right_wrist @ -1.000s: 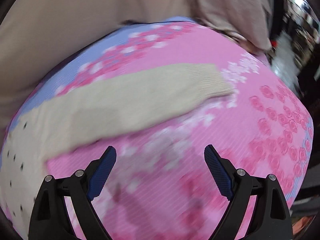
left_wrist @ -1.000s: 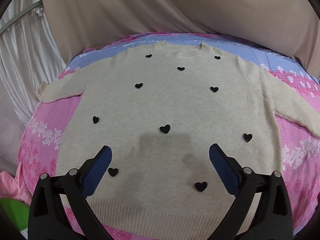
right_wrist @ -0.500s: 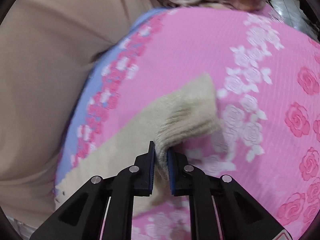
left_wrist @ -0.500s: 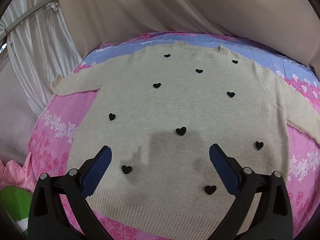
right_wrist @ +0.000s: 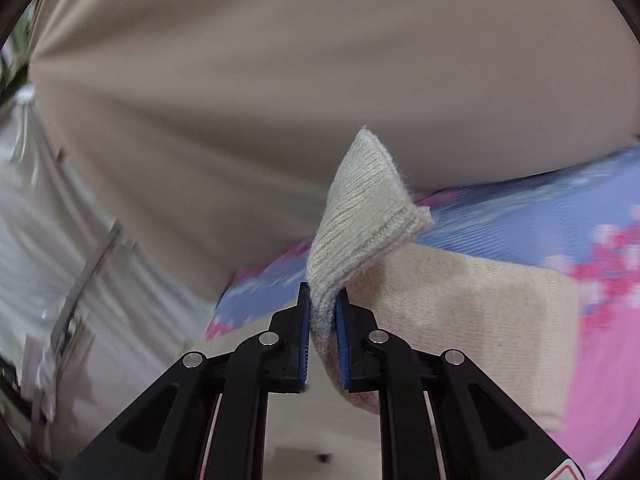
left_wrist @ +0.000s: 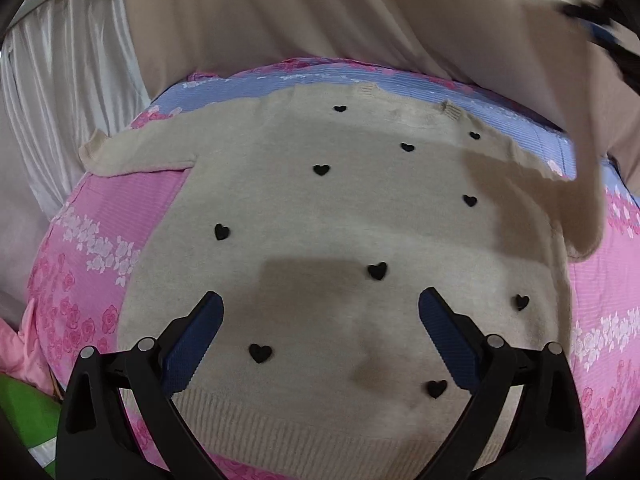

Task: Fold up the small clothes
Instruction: 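Fold the held sleeve across the sweater body with the right gripper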

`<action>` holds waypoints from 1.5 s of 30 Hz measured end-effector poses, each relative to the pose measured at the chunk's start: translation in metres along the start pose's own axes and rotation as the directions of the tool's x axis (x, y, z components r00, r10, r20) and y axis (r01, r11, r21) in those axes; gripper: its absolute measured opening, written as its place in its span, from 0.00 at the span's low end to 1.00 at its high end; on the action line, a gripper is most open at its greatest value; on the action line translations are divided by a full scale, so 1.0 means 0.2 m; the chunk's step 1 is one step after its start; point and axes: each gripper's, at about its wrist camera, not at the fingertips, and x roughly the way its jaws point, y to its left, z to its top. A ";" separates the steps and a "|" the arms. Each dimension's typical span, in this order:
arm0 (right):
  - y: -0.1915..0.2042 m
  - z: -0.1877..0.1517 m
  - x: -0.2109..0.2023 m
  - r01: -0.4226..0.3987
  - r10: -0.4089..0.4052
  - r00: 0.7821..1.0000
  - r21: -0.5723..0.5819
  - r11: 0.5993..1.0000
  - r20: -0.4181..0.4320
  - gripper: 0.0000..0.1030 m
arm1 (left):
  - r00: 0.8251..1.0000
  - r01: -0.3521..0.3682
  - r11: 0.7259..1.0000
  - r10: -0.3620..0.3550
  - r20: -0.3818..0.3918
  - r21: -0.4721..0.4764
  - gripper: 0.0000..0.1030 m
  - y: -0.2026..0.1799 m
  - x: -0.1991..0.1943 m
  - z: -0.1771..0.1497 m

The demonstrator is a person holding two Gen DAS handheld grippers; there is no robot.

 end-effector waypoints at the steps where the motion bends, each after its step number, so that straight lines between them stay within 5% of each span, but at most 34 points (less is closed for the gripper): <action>1: 0.08 -0.05 0.15 0.003 -0.005 0.998 -0.033 0.999 -0.056 0.19 | 1.000 0.005 1.000 -0.005 -0.006 -0.016 0.93 0.05 0.01 0.01; 4: 0.24 -0.26 0.47 0.074 -0.096 0.975 -0.118 0.990 -0.200 0.26 | 1.000 0.020 0.998 -0.021 -0.019 -0.059 0.93 0.20 0.06 0.04; 7: 0.23 -0.43 0.38 0.126 -0.146 0.976 -0.128 0.984 -0.163 0.28 | 0.998 0.038 0.992 -0.043 -0.047 -0.118 0.95 0.35 0.15 0.08; 8: 0.20 -0.48 0.31 0.180 -0.198 0.970 -0.134 0.975 -0.140 0.36 | 0.996 0.058 0.988 -0.068 -0.062 -0.146 0.95 0.40 0.19 0.10; 11: 0.04 -0.61 0.08 0.378 -0.393 0.911 -0.131 0.917 -0.122 0.42 | 0.983 0.127 0.963 -0.154 -0.097 -0.239 0.95 0.49 0.34 0.19; 15: -0.33 -0.71 -0.19 0.598 -0.595 0.787 -0.035 0.801 -0.164 0.43 | 0.968 0.202 0.937 -0.236 -0.090 -0.286 0.95 0.43 0.55 0.38; 19: -0.52 -0.77 -0.33 0.680 -0.665 0.723 0.027 0.733 -0.186 0.45 | 0.948 0.245 0.900 -0.300 -0.104 -0.360 0.94 0.34 0.82 0.56; 21: -0.58 -0.78 -0.33 0.697 -0.680 0.709 0.037 0.716 -0.188 0.49 | 0.948 0.228 0.894 -0.294 -0.121 -0.385 0.81 0.31 0.91 0.62; 22: -0.59 -0.78 -0.31 0.700 -0.683 0.706 0.036 0.713 -0.189 0.50 | 0.953 0.219 0.897 -0.282 -0.113 -0.385 0.77 0.28 0.94 0.65; 24: -0.64 -0.78 -0.27 0.689 -0.669 0.716 0.053 0.723 -0.200 0.54 | 0.961 0.202 0.911 -0.255 -0.106 -0.361 0.40 0.25 0.95 0.70; 25: -0.65 -0.76 -0.24 0.678 -0.657 0.727 0.061 0.732 -0.201 0.53 | 0.961 0.199 0.914 -0.252 -0.110 -0.354 0.31 0.24 0.95 0.72; 27: -0.65 -0.75 -0.17 0.658 -0.638 0.745 0.060 0.751 -0.194 0.53 | 0.961 0.213 0.898 -0.264 -0.085 -0.384 0.07 0.28 0.94 0.75; 28: -0.66 -0.74 -0.14 0.653 -0.634 0.749 0.054 0.756 -0.192 0.53 | 0.956 0.243 0.881 -0.289 -0.057 -0.407 0.05 0.32 0.92 0.76; 30: -0.68 -0.71 -0.06 0.639 -0.622 0.755 0.022 0.769 -0.208 0.45 | 0.950 0.267 0.858 -0.311 -0.030 -0.438 0.04 0.38 0.90 0.78; 31: -0.70 -0.70 -0.04 0.642 -0.624 0.751 0.020 0.766 -0.217 0.17 | 0.951 0.271 0.856 -0.309 -0.015 -0.441 0.04 0.40 0.89 0.79; 32: -0.71 -0.67 -0.08 0.632 -0.613 0.766 0.058 0.773 -0.194 0.11 | 0.953 0.270 0.862 -0.303 -0.008 -0.428 0.04 0.40 0.88 0.79; 35: -0.75 -0.63 -0.30 0.566 -0.565 0.821 0.234 0.790 -0.081 0.09 | 0.968 0.238 0.884 -0.252 0.018 -0.402 0.00 0.44 0.84 0.81; 37: -0.83 -0.65 -0.33 0.580 -0.574 0.812 0.253 0.775 -0.102 0.08 | 0.979 0.192 0.886 -0.202 0.020 -0.422 0.00 0.49 0.85 0.79; 39: -0.93 -0.72 -0.24 0.606 -0.567 0.794 0.215 0.766 -0.219 0.08 | 0.976 0.176 0.882 -0.213 -0.037 -0.438 0.00 0.50 0.92 0.74; 42: -0.87 -0.71 -0.22 0.619 -0.592 0.782 0.134 0.774 -0.195 0.20 | 0.967 0.170 0.879 -0.235 -0.094 -0.445 0.00 0.49 0.99 0.70; 44: -0.85 -0.71 -0.19 0.622 -0.596 0.779 0.114 0.775 -0.195 0.20 | 0.955 0.229 0.858 -0.290 -0.064 -0.460 0.16 0.46 0.95 0.70; 45: -0.84 -0.71 -0.18 0.626 -0.601 0.775 0.105 0.773 -0.194 0.21 | 0.946 0.251 0.844 -0.317 -0.063 -0.475 0.44 0.45 0.94 0.71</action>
